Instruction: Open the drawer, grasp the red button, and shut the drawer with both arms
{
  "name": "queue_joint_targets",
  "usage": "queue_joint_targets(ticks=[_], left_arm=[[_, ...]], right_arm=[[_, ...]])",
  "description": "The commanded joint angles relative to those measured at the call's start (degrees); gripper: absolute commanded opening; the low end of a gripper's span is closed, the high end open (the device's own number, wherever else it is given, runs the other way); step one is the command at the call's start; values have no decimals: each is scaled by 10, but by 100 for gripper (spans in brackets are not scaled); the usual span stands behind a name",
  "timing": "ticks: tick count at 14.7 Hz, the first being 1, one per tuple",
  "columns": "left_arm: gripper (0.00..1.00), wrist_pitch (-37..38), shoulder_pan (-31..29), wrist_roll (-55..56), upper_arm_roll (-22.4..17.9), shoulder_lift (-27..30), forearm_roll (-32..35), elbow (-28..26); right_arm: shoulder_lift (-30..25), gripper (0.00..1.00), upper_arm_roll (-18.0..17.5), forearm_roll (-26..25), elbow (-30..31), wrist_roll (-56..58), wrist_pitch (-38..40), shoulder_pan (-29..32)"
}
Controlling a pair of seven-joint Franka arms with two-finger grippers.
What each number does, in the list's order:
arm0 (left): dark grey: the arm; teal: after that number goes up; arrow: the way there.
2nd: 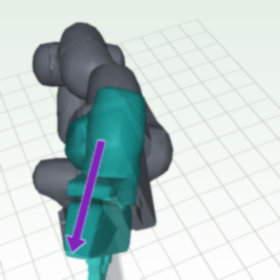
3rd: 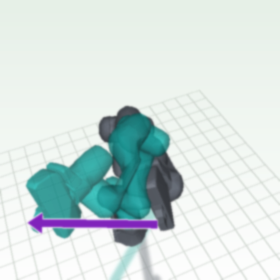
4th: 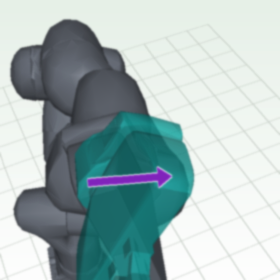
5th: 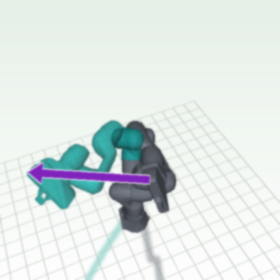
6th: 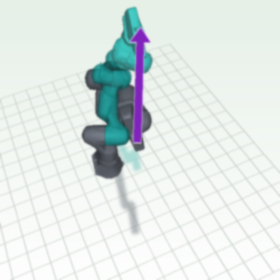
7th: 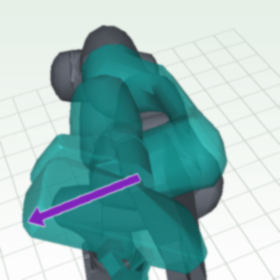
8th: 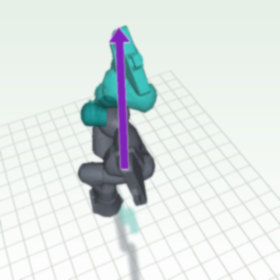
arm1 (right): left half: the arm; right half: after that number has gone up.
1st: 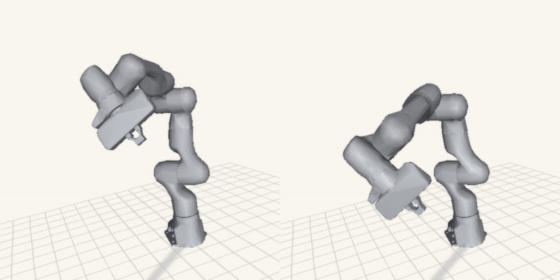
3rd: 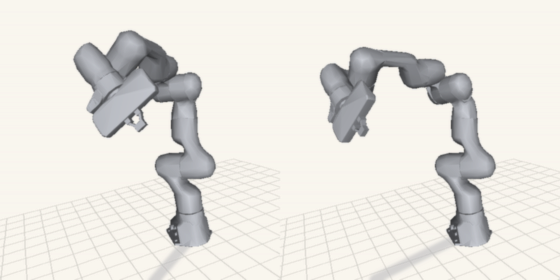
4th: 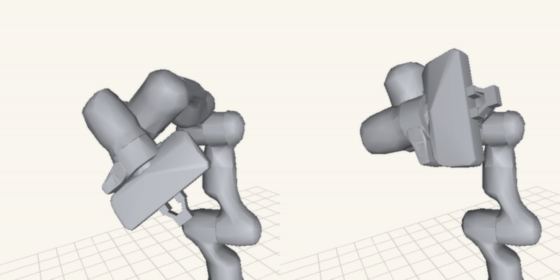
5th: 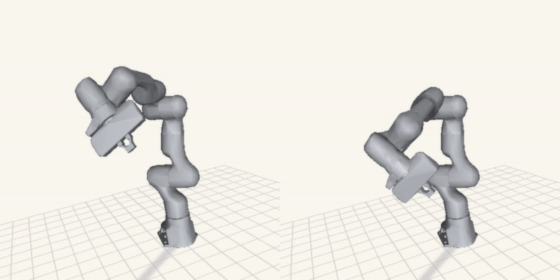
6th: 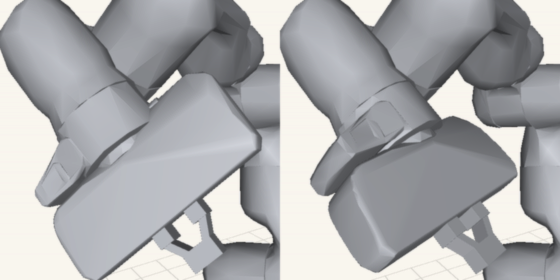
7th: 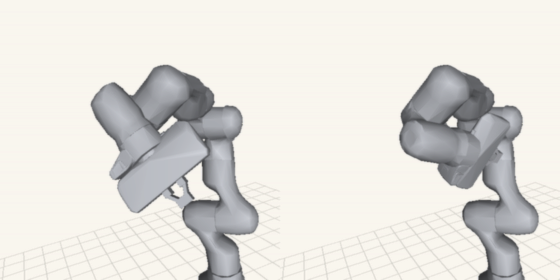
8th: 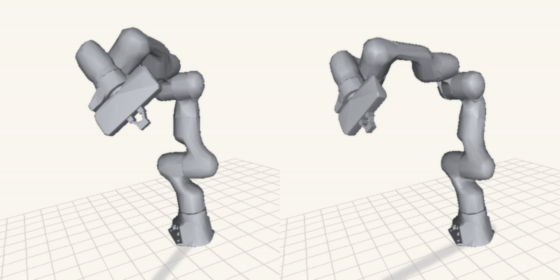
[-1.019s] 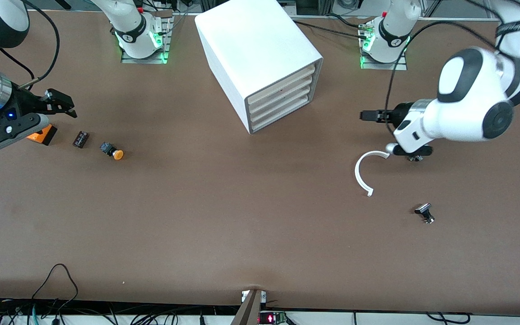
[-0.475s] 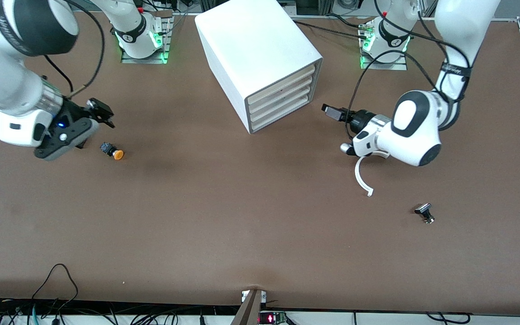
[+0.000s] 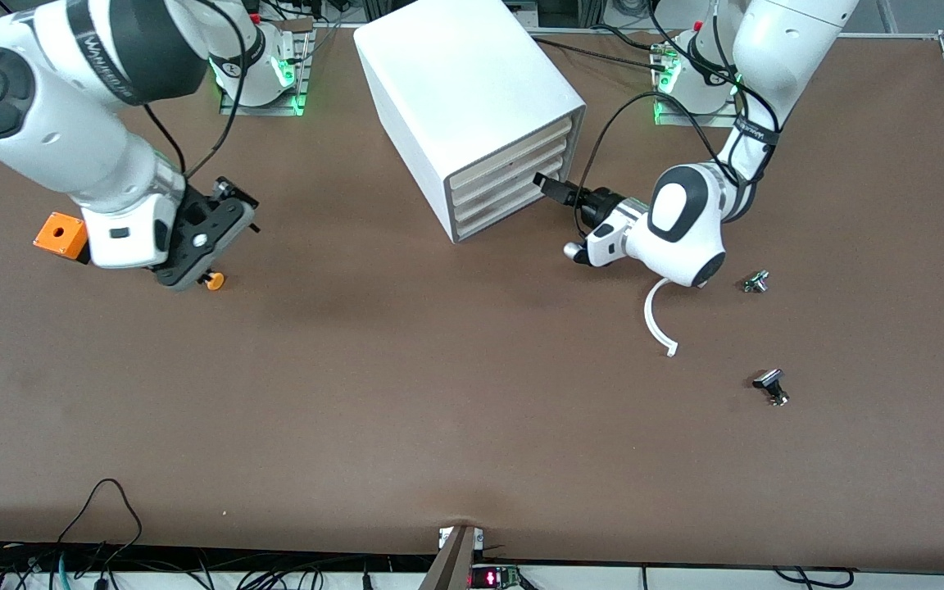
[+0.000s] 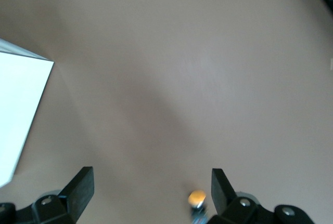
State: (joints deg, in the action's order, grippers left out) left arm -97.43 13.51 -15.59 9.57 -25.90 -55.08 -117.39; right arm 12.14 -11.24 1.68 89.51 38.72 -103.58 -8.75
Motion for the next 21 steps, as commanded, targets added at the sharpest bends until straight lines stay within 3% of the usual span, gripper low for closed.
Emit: queue_joint_targets(ticks=[1, 4, 10, 15, 19, 20, 21], left_arm=[[97, -6, -3, -58, 3, 16, -30, -34], [92, -6, -3, -97, 8, 21, -31, -51], [81, -31, -3, -104, 41, 30, -44, -67], [46, -40, -3, -105, 47, 30, -48, -74], [6, -50, -3, -105, 47, 29, -46, -76], [0, -52, -4, -105, 47, 29, -47, -76], [0, -52, -4, -105, 46, 29, -47, -76]], right_arm=[[31, 100, 3, 10, -29, 107, -25, -35], [56, 100, 3, 8, -60, 214, -20, -75], [119, 100, 4, 7, -140, 269, 8, -166], [161, 100, 3, 12, -199, 318, 5, -200], [185, 100, 5, 13, -231, 316, 9, -213], [191, 100, 4, 13, -237, 315, 9, -214], [191, 100, 4, 13, -239, 315, 9, -214]])
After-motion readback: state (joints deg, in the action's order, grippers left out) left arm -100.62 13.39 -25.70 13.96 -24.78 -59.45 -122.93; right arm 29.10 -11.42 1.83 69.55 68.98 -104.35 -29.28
